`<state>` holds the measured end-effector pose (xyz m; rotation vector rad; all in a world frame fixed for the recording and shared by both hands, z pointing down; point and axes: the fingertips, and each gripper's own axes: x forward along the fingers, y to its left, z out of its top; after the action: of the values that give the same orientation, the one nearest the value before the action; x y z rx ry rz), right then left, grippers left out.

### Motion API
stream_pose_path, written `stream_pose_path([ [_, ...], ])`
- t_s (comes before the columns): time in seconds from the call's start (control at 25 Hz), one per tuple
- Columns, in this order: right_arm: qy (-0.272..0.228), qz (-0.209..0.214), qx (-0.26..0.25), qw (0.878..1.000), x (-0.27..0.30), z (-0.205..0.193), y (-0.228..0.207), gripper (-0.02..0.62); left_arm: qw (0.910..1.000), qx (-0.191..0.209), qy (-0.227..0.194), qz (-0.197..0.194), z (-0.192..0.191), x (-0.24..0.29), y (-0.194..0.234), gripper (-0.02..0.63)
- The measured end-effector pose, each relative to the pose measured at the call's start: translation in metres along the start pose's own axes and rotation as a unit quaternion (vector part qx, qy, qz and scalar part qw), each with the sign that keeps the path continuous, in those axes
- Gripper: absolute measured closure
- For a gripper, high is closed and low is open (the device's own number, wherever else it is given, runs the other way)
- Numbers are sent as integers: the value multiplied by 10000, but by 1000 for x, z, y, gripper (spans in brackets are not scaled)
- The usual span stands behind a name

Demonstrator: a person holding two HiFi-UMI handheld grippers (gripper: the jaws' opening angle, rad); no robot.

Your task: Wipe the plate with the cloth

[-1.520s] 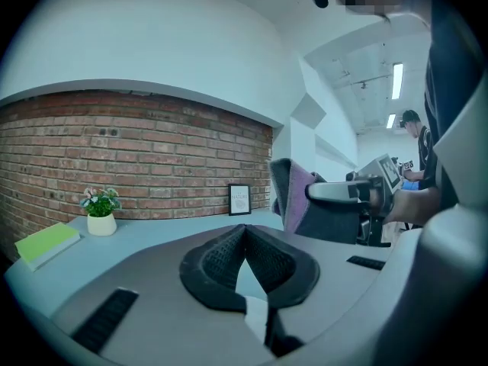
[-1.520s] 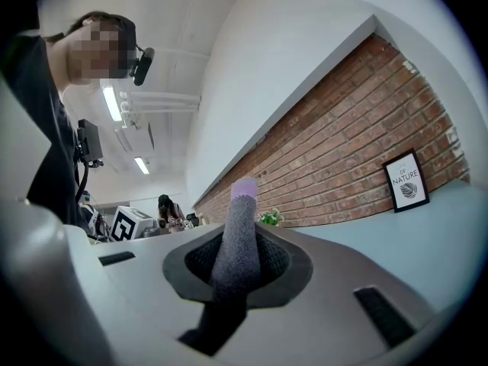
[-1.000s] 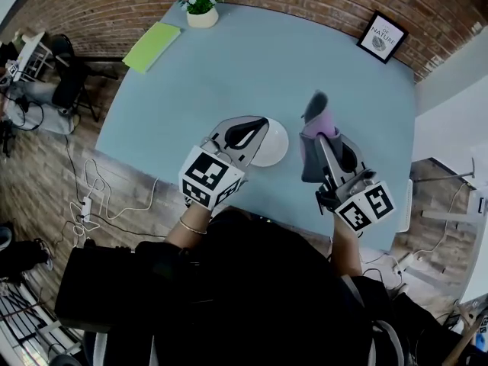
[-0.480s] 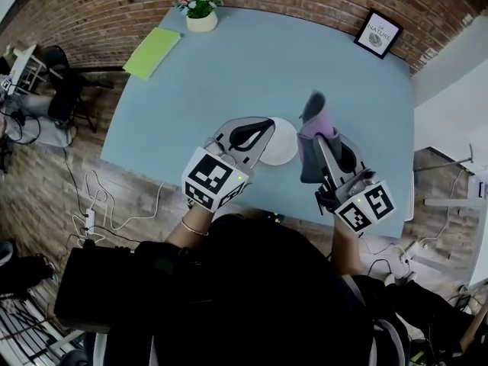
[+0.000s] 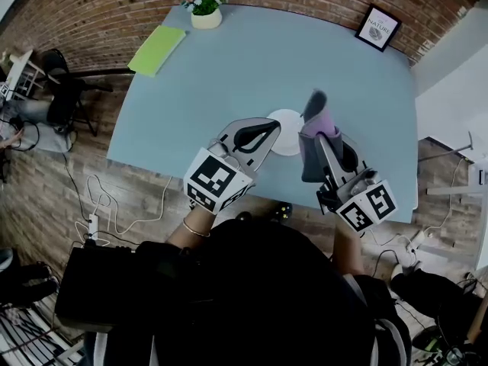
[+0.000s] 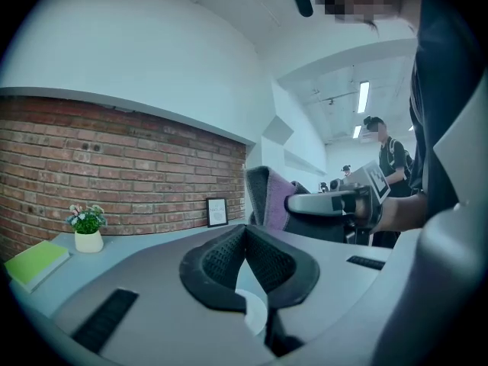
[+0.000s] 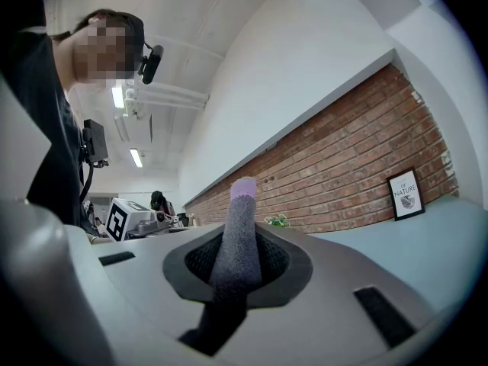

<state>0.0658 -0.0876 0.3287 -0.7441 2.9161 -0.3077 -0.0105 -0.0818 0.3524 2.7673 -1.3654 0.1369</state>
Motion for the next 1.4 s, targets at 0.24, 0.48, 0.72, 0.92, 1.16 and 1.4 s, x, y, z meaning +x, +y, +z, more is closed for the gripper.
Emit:
stream_pose_path([
  [0.24, -10, -116, -16, 9999, -7, -7, 30, 555, 9999, -6, -56, -140, -2, -25, -14, 600],
  [0.48, -89, -249, -58, 9996, -16, -12, 59, 555, 9996, 54, -89, -246, -4, -51, -25, 600],
  [0.72, -142, -389, -140, 9990, -27, -13, 81, 555, 9991, 75, -180, -363, -1, -70, -36, 600],
  [0.92, -179, -357, -204, 9990, -31, -9, 95, 555, 9990, 98, -253, -356, 4, -81, -43, 599],
  [1.16, -168, -226, -265, 9993, -52, -3, 94, 555, 9991, 147, -284, -261, 9, -77, -66, 599],
  [1.4, -141, -132, -333, 9993, -74, 10, 96, 555, 9991, 116, -331, -241, 20, -70, -91, 598],
])
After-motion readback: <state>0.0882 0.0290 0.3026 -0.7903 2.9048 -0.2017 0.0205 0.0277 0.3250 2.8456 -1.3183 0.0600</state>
